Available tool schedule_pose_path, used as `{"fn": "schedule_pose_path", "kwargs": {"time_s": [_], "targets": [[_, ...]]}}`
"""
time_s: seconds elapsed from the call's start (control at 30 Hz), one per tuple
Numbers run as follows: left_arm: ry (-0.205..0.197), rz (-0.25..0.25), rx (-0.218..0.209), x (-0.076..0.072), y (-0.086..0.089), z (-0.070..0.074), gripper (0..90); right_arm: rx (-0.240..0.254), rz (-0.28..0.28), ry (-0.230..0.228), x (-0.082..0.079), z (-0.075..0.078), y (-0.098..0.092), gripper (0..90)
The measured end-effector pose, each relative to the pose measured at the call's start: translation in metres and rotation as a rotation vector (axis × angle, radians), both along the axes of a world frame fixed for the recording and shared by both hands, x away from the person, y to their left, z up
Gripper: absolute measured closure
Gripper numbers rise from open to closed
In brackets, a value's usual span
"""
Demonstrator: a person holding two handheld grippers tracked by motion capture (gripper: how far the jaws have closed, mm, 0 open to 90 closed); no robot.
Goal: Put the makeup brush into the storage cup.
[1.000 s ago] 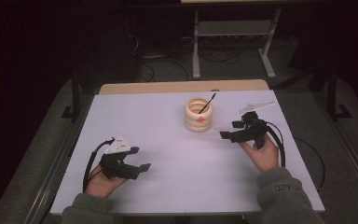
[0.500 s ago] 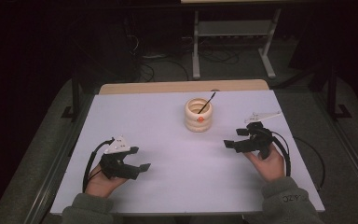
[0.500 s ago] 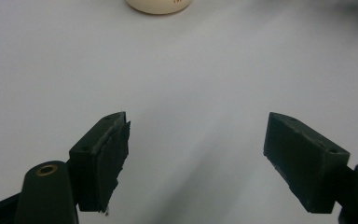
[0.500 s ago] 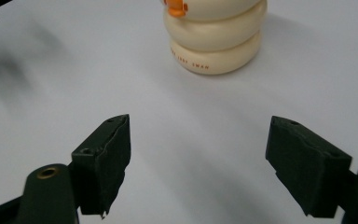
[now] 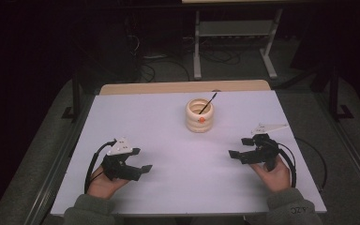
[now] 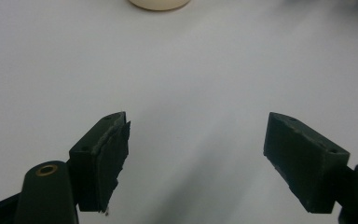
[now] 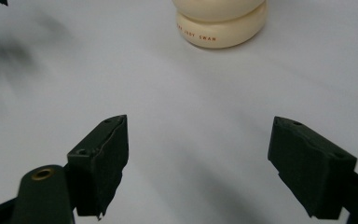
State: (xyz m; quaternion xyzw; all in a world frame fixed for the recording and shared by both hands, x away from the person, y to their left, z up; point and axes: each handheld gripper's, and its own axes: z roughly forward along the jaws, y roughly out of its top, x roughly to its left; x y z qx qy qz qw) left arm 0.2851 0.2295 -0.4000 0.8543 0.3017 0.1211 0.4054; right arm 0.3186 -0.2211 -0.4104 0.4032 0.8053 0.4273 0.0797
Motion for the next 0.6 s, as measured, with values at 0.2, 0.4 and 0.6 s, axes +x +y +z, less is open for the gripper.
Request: {"fn": "schedule_pose_path", "kwargs": {"time_s": [0.2, 0.4, 0.6], "targets": [[-0.001, -0.004, 0.003, -0.001, 0.0, 0.0, 21.8, 0.003, -0.002, -0.005, -0.008, -0.004, -0.005, 19.0], [0.004, 0.003, 0.003, 0.0, 0.003, -0.002, 21.8, 0.019, -0.001, -0.014, -0.014, -0.006, -0.008, 18.4], [0.006, -0.003, 0.021, 0.001, 0.004, -0.005, 21.8, 0.018, -0.001, -0.011, -0.019, -0.007, -0.009, 18.2]]}}
